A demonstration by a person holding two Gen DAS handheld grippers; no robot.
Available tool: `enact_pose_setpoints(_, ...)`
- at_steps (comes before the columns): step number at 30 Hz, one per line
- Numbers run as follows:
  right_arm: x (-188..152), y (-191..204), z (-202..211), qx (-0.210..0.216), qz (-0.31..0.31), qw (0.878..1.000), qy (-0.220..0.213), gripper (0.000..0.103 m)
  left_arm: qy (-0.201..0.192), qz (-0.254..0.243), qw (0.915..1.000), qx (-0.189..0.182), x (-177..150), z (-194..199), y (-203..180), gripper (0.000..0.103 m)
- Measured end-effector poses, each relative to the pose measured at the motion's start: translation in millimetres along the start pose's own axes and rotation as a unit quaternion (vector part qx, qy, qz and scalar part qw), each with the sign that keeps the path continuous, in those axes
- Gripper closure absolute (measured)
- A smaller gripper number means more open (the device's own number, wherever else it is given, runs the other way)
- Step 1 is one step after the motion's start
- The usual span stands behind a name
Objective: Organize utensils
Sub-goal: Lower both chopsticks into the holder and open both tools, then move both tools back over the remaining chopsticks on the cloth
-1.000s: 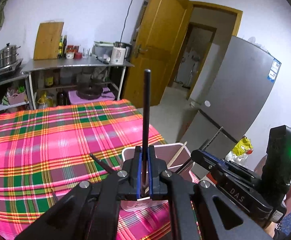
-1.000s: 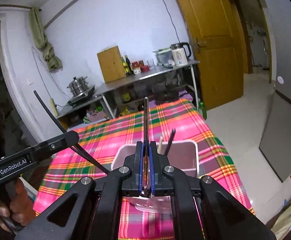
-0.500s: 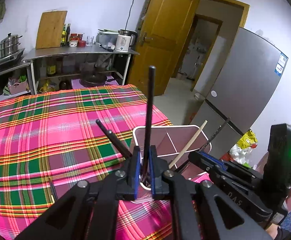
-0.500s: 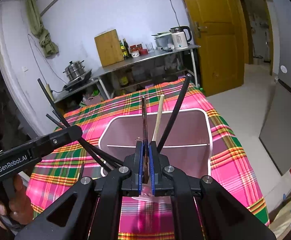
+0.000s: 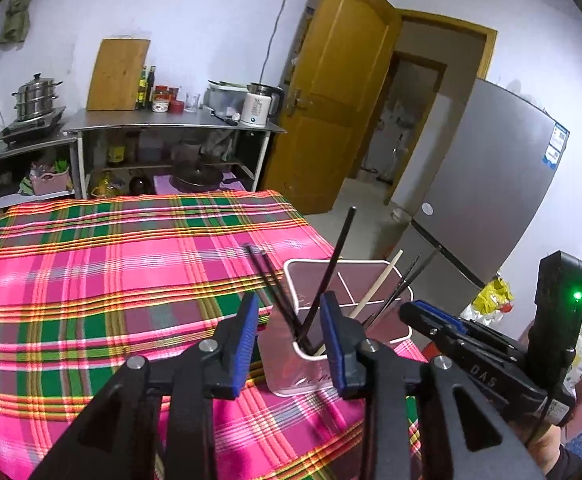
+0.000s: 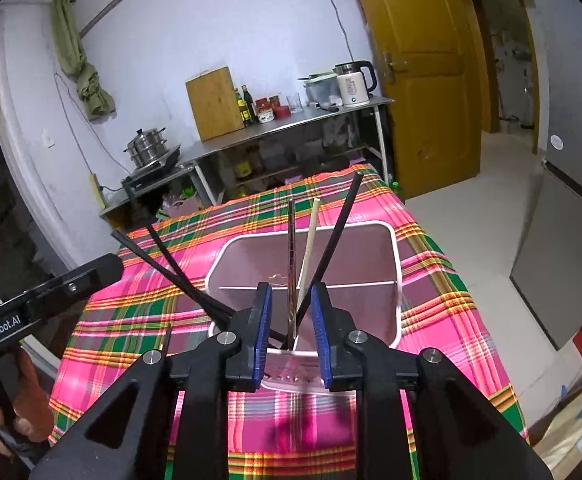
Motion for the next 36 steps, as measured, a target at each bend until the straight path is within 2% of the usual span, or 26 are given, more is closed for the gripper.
enact_pose_setpoints(8,-14,16,20,0.021,0.015,1.000,0.002,0.082,-0.002,0.007,0.9995,0.030,-29,33,23,0.070)
enact_pose_setpoints(19,-53,45,21,0.061,0.043,0.996,0.042,0.082,0.033,0.052,0.9943,0.088,-84,55,75,0.070)
enact_pose_setpoints(28,-82,68,6,0.085,0.062,0.991,0.083,0.082,0.066,0.056,0.9890,0.120,-122,47,94,0.070)
enact_pose_setpoints(36,-95,73,-5,0.088,0.069,0.988,0.104,0.082,0.103,0.049,0.9820,0.151,-150,21,109,0.070)
Point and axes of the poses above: each gripper's, at about its wrist camera, not at the fingertips, and z roughly against the way its jaws point, y to its left, x to its top, the point moved 2 cm from there along -z, roughly the way its jaws point, and after that the axes turned 9 degrees about -y, right-handed, at the moved point
